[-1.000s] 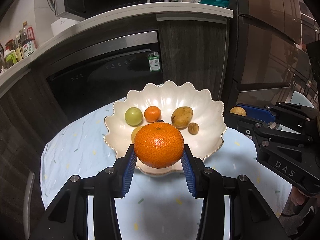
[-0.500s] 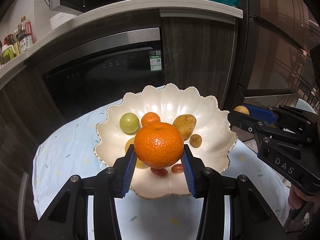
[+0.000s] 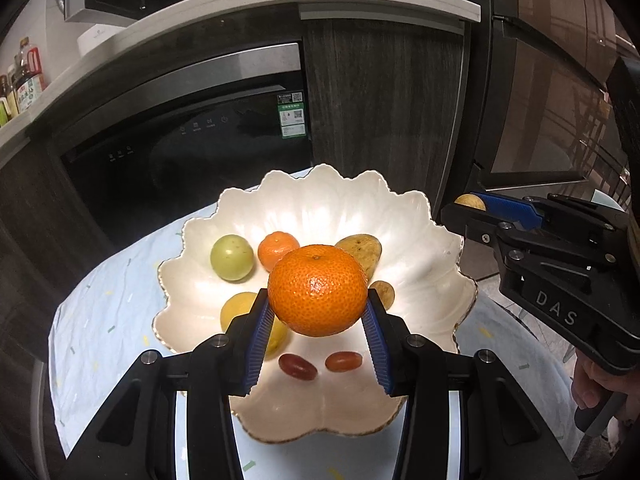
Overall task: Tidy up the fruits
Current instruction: 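Lift and carry the tangerine with the left tool while the right tool carries the brown fruit over the bowl, then open both tools to drop the tangerine and brown fruit into the bowl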
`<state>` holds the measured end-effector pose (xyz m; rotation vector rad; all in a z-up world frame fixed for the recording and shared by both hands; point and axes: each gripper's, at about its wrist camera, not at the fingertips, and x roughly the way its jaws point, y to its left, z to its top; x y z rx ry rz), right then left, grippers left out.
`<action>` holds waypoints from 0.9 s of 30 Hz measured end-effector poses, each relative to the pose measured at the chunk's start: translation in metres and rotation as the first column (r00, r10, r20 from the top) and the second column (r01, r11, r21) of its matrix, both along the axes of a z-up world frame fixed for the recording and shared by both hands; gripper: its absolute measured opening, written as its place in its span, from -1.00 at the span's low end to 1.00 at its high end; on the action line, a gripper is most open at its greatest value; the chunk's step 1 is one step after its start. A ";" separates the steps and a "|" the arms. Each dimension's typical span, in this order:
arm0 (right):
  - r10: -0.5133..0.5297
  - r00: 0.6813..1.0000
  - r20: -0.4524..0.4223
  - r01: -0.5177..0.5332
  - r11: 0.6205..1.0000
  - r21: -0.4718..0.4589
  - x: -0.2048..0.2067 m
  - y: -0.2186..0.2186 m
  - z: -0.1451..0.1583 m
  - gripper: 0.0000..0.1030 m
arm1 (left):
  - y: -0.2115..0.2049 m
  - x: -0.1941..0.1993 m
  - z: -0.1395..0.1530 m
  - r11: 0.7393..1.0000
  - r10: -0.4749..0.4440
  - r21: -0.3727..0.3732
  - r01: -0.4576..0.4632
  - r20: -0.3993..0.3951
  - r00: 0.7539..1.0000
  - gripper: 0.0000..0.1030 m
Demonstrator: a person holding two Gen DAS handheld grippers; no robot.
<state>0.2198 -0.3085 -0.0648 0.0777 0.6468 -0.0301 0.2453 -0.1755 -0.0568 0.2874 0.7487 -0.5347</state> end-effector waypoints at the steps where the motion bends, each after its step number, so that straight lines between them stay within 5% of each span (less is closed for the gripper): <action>1: -0.001 1.000 -0.002 0.001 1.000 0.000 0.002 -0.001 -0.001 -0.54 | -0.001 0.002 -0.001 1.000 0.001 -0.001 -0.001 -0.004 1.000 -0.14; 17: -0.005 0.999 -0.049 0.006 1.000 0.016 0.020 -0.008 -0.019 -0.54 | -0.014 0.019 -0.024 0.999 -0.001 0.037 0.003 -0.057 0.998 -0.11; 22: -0.003 0.999 -0.051 0.004 1.000 0.022 0.022 -0.010 -0.020 -0.52 | -0.012 0.020 -0.023 0.999 0.018 0.048 -0.017 -0.040 0.999 0.32; 24: -0.003 0.999 -0.053 0.005 1.000 0.026 0.023 -0.009 -0.021 -0.46 | -0.011 0.021 -0.023 0.998 0.028 0.053 -0.026 -0.044 0.999 0.34; 27: -0.016 0.999 -0.040 0.017 0.999 0.031 0.019 -0.009 -0.019 -0.07 | -0.007 0.022 -0.023 0.998 0.041 0.051 -0.038 -0.050 0.998 0.39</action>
